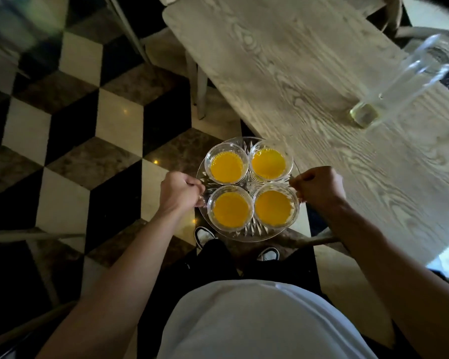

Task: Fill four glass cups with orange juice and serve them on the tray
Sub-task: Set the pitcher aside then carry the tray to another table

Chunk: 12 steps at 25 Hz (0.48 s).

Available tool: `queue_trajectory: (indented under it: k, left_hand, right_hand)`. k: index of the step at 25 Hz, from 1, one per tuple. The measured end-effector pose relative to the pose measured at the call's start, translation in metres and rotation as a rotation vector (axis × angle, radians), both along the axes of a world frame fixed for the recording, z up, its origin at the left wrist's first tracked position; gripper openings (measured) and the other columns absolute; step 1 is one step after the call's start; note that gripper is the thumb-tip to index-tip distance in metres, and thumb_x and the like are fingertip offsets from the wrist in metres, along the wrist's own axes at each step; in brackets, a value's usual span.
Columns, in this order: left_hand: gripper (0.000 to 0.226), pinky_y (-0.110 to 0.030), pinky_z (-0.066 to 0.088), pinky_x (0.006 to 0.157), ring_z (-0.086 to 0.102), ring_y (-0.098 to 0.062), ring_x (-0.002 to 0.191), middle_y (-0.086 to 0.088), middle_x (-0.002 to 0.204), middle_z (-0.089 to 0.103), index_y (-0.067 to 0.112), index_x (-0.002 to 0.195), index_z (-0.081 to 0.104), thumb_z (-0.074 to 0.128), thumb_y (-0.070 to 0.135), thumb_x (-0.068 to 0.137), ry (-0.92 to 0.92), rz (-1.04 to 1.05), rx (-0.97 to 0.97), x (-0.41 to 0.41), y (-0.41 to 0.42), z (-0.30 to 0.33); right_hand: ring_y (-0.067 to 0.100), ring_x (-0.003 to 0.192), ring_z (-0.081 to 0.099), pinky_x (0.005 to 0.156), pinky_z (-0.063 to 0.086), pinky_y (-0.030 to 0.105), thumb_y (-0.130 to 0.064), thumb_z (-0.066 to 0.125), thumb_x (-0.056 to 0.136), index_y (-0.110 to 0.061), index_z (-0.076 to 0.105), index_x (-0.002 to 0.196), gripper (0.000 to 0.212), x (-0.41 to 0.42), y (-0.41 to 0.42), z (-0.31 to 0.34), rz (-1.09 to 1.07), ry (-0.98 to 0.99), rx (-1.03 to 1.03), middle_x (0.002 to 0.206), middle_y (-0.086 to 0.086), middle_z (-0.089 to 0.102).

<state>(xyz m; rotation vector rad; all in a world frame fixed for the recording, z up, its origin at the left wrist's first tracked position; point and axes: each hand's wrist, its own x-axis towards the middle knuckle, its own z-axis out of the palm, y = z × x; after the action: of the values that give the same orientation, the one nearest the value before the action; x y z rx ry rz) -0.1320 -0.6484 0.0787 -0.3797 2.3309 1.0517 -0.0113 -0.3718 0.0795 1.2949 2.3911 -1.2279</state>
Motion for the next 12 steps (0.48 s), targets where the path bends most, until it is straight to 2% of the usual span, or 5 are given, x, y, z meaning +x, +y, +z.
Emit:
queue_trajectory:
  k: [4,7,12]
  left_hand:
    - [0.013,-0.025,0.061,0.052,0.075,-0.016,0.062,-0.01,0.089,0.079,0.005,0.087,0.074,0.07,-0.006,0.094,0.001,0.056,-0.001,-0.033,-0.042,-0.003]
    - [0.013,-0.022,0.059,0.048,0.074,-0.014,0.058,-0.011,0.087,0.078,0.005,0.084,0.075,0.073,-0.004,0.093,0.01,0.097,0.009,-0.062,-0.076,-0.004]
    - [0.009,-0.021,0.057,0.049,0.071,-0.009,0.053,-0.01,0.085,0.078,0.001,0.09,0.076,0.071,-0.004,0.094,0.028,0.151,0.029,-0.104,-0.132,-0.008]
  right_hand:
    - [0.024,0.06,0.077,0.063,0.067,0.042,-0.016,0.082,0.083,-0.017,0.081,0.073,0.011,-0.046,-0.039,0.001,0.051,-0.013,0.008,0.058,0.004,0.075]
    - [0.023,0.062,0.077,0.067,0.067,0.04,-0.015,0.079,0.085,-0.018,0.081,0.073,0.012,-0.085,-0.069,0.001,0.109,-0.017,0.025,0.059,0.004,0.075]
    - [0.002,0.049,0.066,0.058,0.057,0.026,-0.026,0.079,0.087,-0.021,0.08,0.072,0.016,-0.151,-0.114,-0.002,0.204,-0.027,0.054,0.055,-0.004,0.073]
